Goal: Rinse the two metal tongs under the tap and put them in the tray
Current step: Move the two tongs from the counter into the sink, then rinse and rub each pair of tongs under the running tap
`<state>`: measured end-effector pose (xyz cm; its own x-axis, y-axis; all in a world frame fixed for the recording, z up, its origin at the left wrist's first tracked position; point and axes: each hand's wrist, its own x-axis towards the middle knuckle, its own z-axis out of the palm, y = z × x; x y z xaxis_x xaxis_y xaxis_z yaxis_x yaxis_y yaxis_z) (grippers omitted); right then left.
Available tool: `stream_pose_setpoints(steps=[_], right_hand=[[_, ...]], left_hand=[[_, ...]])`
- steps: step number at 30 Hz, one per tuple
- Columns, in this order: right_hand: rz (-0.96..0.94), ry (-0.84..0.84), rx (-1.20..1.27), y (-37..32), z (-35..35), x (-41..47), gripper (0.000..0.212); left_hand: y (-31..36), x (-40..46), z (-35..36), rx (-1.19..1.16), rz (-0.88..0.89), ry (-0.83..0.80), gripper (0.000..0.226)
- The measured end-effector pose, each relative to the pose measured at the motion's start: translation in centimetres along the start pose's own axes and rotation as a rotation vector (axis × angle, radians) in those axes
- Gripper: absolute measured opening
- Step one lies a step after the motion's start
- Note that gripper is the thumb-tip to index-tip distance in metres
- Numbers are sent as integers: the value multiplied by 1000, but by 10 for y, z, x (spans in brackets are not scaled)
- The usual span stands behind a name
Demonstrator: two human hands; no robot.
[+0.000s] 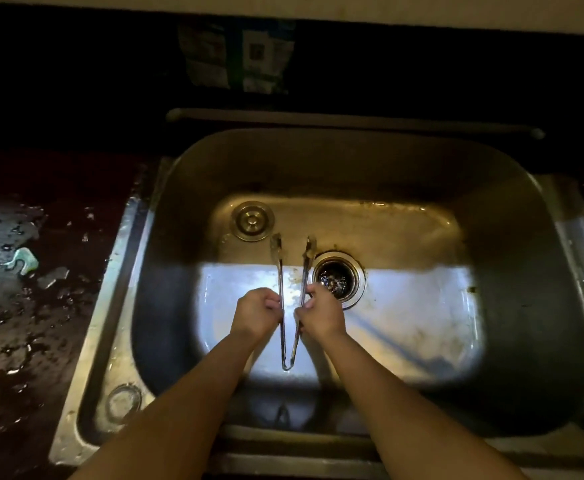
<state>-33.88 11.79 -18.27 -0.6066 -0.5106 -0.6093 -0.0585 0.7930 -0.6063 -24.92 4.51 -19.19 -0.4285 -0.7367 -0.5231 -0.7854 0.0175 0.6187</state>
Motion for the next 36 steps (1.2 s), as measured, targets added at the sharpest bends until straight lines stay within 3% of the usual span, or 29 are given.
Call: stream_pose_setpoints(steps=[6,10,13,16,20,23,28,36], right_hand=[[23,-2,-27,-3,-5,-2,34],[-29,-15,-185,-13,-31,-17,21],[-116,10,-301,-18,-61,-46,23],[-218,141,-457,-13,-93,-84,27],[-226,270,-447,4,-138,-135,31],[-238,380,-455,23,-169,-174,37],[-168,752,-544,51,-192,-226,56],[-71,652,-565,75,-181,-222,72]], left_hand=[[3,-3,-7,103,-31,-35,30],[23,-19,-22,358,74,-238,37],[50,-49,-30,559,149,-343,37],[79,-88,-28,631,306,-163,34],[109,-139,-1,514,555,65,33],[117,-167,29,410,686,54,34],[103,-183,63,533,688,-33,41],[103,-183,62,637,664,-40,46]])
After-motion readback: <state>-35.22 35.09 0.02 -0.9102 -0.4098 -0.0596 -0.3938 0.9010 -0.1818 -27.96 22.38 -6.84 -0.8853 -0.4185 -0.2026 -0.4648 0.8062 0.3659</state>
